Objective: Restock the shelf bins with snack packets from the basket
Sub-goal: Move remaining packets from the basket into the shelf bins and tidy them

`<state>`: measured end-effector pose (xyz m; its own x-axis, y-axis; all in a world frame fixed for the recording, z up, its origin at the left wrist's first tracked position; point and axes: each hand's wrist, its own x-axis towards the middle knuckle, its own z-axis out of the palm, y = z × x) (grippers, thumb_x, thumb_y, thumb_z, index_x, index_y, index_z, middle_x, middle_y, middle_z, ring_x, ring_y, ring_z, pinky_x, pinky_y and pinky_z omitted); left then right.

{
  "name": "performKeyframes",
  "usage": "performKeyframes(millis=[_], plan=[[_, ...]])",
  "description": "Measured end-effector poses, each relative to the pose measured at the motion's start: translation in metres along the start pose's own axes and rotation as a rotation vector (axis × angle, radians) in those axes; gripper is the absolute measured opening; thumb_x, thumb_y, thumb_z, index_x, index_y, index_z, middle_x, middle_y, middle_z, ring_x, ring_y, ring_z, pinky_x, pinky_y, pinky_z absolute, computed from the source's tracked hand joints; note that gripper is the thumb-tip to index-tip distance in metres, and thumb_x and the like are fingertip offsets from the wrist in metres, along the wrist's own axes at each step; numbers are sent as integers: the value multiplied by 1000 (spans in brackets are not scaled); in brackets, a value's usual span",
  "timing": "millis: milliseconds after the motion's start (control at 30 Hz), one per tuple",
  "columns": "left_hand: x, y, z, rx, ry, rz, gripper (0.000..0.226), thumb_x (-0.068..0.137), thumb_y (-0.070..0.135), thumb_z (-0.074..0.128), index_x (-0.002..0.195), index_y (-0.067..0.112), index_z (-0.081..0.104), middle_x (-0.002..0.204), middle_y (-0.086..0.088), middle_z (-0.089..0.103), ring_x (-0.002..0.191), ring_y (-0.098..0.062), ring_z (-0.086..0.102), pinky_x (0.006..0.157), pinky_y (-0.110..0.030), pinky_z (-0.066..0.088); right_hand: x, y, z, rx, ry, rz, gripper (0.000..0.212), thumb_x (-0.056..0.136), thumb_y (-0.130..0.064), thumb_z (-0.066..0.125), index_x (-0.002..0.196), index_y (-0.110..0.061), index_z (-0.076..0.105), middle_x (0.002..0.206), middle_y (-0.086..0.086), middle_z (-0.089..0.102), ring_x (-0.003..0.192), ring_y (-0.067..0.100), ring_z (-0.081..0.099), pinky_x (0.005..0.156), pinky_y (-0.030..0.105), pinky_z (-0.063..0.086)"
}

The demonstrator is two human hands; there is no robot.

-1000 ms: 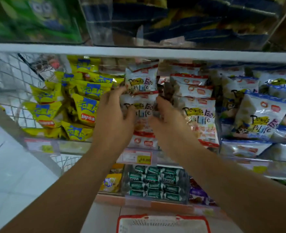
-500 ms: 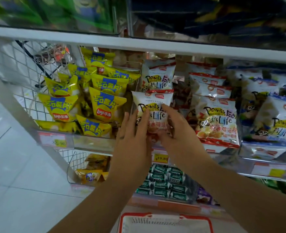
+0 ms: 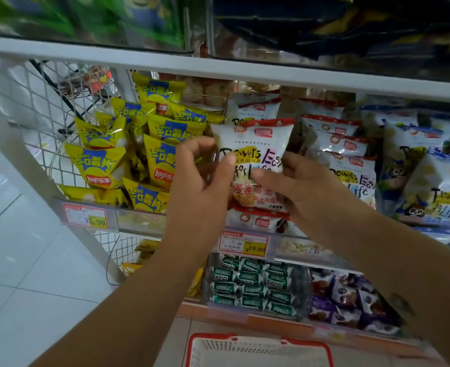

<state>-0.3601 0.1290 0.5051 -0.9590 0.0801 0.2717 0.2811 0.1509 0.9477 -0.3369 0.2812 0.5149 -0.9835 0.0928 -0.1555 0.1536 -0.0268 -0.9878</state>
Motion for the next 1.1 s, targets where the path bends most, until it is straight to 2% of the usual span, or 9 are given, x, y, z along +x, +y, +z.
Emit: performKeyframes(millis=[100,233,333,400,500,600,733,933,1100], plan=[[8,10,-2,43,-61,-15,17,97,46,45,108,35,51,92,24,59,85,15,58,66,-3,43,-1,-9,1,165,-51,-21,54,69,-21,72,120,-10,61,111,7,73,104,27,70,97,51,51],[10,6,-5,129,-177,-6,31,97,47,44,89,20,58,70,6,58,62,-3,56,57,-19,43,-3,-5,-5,31,-16,-43,57,66,-29,80,119,-18,63,111,1,74,103,23,70,94,47,53],[5,-3,-3,90,-231,-97,29,97,44,46,107,21,61,83,1,64,72,-1,62,63,-19,50,-4,4,-6,-171,53,-44,46,72,-48,78,113,-30,66,108,-7,74,102,19,70,92,45,53],[2,-13,-2,203,-199,-87,33,98,46,45,117,22,58,98,3,66,88,-6,64,78,-34,55,-2,7,-3,-255,133,-49,34,82,-45,70,113,-31,65,104,-10,74,98,15,70,89,43,55],[-1,-23,-3,420,-43,93,39,100,35,47,137,25,47,129,6,54,118,-11,53,97,-41,48,9,13,7,-340,246,-78,30,92,-30,65,121,-27,60,104,-13,71,92,5,66,78,24,55],[-7,-29,5,683,-68,335,45,97,26,45,142,22,42,147,-1,40,138,-21,36,109,-52,34,17,25,20,-343,272,-65,32,95,-21,61,126,-26,52,104,-13,67,86,-3,62,59,6,47],[-7,-55,22,995,-266,417,56,97,39,31,151,25,25,162,-7,19,149,-33,17,111,-67,22,15,25,21,-274,313,-43,34,95,-12,54,127,-24,51,105,-8,68,86,3,65,60,6,51],[2,-59,30,1146,-247,405,57,96,41,32,151,24,29,162,-10,20,147,-35,22,110,-70,18,52,-23,-1,-398,370,-24,10,95,-10,50,104,-11,56,80,2,61,61,12,55,47,18,44],[9,-59,29,1179,-254,396,56,95,41,32,149,25,34,160,-9,25,146,-33,26,109,-71,18,77,-21,-2,-303,257,114,26,99,-20,45,74,-23,49,78,-3,52,69,11,49,80,33,49]])
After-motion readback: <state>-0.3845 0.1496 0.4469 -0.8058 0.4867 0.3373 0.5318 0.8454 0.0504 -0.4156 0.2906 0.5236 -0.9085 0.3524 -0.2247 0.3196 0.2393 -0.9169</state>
